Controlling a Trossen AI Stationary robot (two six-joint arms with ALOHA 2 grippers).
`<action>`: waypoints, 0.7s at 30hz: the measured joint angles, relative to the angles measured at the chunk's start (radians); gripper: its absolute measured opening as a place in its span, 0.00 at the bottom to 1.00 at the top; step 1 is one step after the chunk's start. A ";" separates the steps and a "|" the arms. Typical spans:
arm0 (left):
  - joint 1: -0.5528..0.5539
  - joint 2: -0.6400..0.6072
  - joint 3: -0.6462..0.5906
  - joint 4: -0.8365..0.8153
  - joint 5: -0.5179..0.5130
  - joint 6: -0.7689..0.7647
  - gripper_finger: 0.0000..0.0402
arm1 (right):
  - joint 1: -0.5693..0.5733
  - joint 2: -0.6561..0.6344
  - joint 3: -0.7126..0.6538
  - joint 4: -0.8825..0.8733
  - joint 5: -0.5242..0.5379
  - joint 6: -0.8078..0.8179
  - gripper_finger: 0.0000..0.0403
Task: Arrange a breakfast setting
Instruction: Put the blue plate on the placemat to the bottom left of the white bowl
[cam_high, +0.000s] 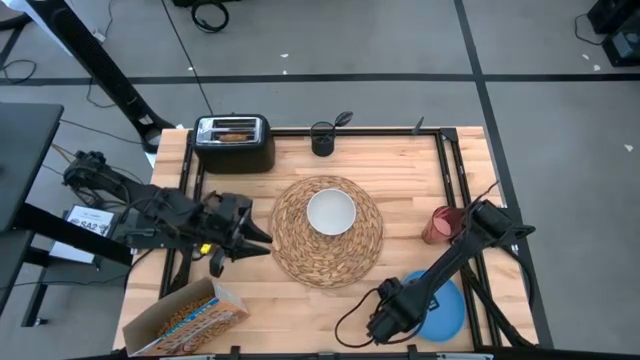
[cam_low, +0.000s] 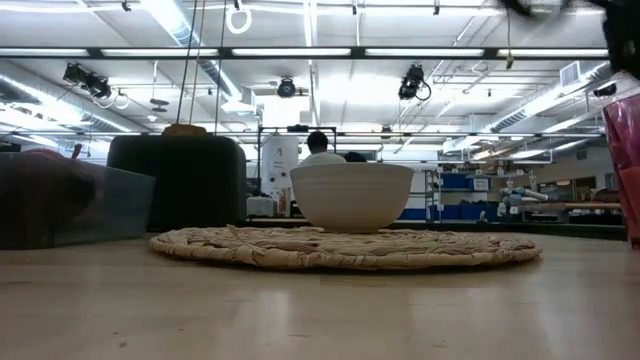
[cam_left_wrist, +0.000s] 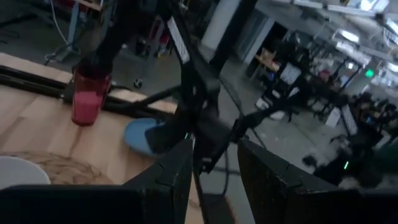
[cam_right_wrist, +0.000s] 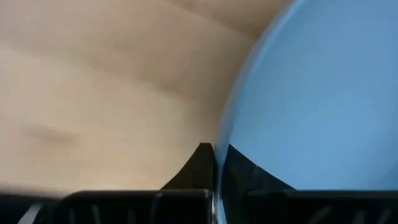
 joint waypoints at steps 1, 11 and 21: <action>-0.005 0.000 0.000 -0.010 0.000 0.007 0.33 | 0.002 -0.014 0.015 -0.003 0.001 -0.002 0.04; -0.004 -0.017 0.000 -0.068 0.007 0.025 0.33 | 0.008 -0.109 0.284 -0.041 0.051 -0.195 0.03; 0.085 -0.061 0.000 -0.135 0.077 0.038 0.33 | -0.015 -0.110 0.465 0.001 0.277 -1.028 0.03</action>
